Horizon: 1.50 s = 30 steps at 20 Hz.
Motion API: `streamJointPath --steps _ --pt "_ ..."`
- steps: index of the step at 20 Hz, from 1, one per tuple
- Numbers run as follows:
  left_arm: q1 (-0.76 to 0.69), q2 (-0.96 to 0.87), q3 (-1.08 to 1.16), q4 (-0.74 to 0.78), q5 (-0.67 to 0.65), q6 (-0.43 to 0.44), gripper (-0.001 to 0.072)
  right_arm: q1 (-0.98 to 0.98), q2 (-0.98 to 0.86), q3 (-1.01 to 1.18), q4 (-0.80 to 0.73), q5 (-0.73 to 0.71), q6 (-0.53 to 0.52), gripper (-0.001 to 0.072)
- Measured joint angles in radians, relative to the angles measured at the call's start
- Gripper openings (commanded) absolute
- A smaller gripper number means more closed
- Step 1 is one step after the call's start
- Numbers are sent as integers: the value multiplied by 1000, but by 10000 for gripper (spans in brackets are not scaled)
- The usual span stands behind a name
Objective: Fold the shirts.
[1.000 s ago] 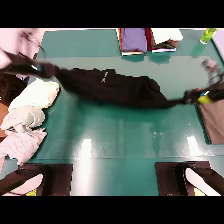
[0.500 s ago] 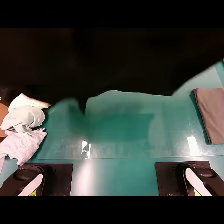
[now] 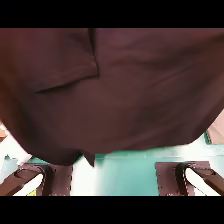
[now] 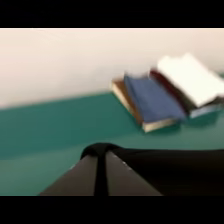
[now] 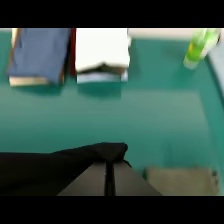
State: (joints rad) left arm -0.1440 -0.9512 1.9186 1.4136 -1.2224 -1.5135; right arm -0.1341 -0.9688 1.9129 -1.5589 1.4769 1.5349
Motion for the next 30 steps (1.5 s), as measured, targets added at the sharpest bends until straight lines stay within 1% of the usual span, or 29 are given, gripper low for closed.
streamJointPath --steps 3,5,7,9,12,15,18,22,28,29,30 --pt "0 -133 -168 0 -11 0 31 0 -116 -156 -2 -7 -5 21" --pt "0 -244 -269 1 16 3 32 0 -211 -258 -4 -41 -11 21" --pt "0 -362 -327 1 73 15 31 0 -313 -326 -4 -91 -15 20" --pt "5 -479 -344 0 126 24 31 1 -416 -344 -2 -137 -17 21" --pt "16 -609 -318 0 179 27 31 4 -554 -282 20 -174 -18 21" --pt "25 -668 -278 -3 190 34 31 11 -636 -190 37 -172 -21 21" --pt "27 -691 -252 -3 128 65 32 8 -662 -150 41 -136 -35 21" --pt "29 -704 -285 -3 57 89 32 -6 -652 -233 44 -123 -42 21" --pt "29 -711 -396 -47 76 98 33 14 -643 -394 48 -185 -44 23" --pt "29 -712 -407 -52 76 98 99 18 -643 -407 47 -196 -43 54" --pt "29 -712 -413 -53 74 98 354 19 -643 -417 48 -200 -41 263"
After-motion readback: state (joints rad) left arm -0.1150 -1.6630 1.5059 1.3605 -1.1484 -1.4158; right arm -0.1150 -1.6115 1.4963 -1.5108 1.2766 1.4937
